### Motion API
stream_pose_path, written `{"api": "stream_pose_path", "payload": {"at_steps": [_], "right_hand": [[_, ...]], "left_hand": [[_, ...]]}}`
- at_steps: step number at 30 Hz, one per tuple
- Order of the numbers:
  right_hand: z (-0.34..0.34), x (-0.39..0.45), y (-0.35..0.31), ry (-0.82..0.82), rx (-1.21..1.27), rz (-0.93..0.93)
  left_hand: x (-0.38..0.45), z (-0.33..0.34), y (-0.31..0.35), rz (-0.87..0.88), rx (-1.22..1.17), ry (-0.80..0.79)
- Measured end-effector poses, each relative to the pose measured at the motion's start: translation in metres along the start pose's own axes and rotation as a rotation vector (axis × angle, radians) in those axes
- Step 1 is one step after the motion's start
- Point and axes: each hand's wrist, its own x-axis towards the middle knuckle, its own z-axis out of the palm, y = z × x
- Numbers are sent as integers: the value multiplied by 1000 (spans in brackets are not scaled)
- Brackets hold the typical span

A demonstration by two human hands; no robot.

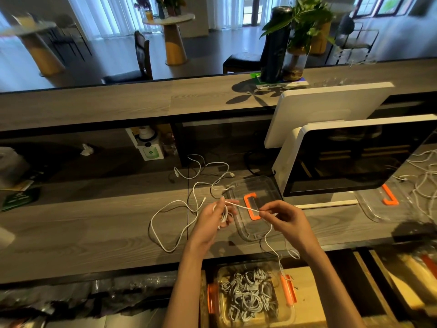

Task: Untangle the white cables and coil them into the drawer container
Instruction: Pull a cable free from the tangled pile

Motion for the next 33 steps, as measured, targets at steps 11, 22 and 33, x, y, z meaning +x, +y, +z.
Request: {"api": "stream_pose_path", "payload": {"at_steps": [11,22,33], "right_hand": [[-2,-4,9,-350,-436,91],[13,-4,-22,-611,-120,27],[23,8,-9,8,-33,-16]], "left_hand": [[9,-7,1,2,-556,385],[10,2,-5,-85,-152,266],[-3,15,1,-259,70,-361]]}}
